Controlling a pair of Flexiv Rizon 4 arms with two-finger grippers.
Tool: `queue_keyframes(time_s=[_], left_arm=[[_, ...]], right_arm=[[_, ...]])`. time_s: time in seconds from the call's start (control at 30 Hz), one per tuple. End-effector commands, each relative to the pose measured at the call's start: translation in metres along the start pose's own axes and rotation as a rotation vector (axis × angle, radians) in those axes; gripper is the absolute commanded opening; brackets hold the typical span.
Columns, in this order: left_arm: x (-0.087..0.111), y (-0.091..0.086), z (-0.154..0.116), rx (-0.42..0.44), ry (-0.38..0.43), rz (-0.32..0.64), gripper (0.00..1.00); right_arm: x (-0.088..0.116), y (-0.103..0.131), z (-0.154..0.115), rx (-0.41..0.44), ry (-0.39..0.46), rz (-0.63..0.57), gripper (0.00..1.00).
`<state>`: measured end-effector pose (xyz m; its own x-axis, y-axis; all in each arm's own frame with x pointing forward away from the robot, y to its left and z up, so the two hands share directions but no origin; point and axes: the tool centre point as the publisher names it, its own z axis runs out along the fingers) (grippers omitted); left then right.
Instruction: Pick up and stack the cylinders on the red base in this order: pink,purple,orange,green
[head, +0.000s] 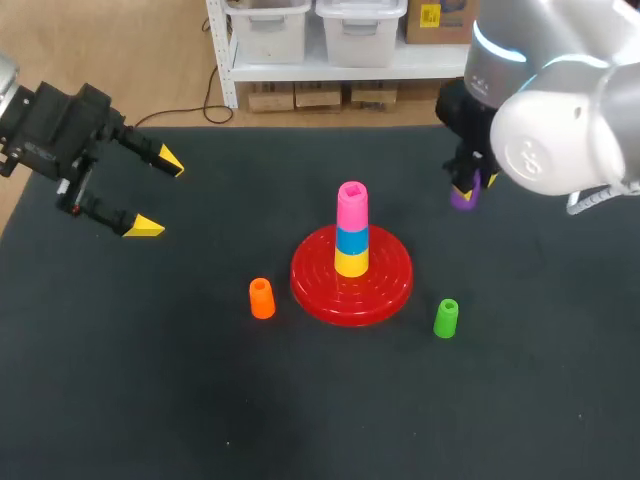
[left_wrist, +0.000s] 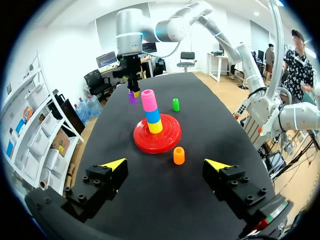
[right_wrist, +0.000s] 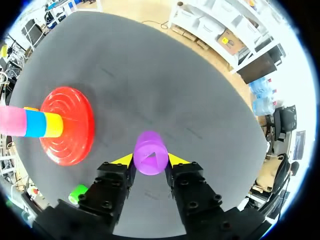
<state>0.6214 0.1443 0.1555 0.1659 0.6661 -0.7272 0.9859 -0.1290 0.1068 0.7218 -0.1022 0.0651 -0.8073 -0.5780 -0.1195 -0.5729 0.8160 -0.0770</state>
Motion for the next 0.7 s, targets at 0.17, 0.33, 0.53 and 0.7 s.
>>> queue_keyframes(time_s=[0.17,0.33,0.53,0.7], left_arm=[[0.001,0.001,0.0,0.001,-0.001,0.001,1.0],[0.001,0.001,0.0,0.001,-0.001,0.001,1.0],[0.001,0.001,0.0,0.001,-0.001,0.001,1.0],[0.001,0.001,0.0,0.001,-0.001,0.001,1.0]], right_arm=[[0.008,0.007,-0.04,0.007,-0.082,-0.011,0.0],[0.004,0.012,-0.069,0.01,-0.104,-0.045,0.0],[0.002,0.02,-0.104,0.019,-0.121,-0.087,0.0],[-0.001,0.033,-0.125,0.013,-0.13,-0.144,0.0]])
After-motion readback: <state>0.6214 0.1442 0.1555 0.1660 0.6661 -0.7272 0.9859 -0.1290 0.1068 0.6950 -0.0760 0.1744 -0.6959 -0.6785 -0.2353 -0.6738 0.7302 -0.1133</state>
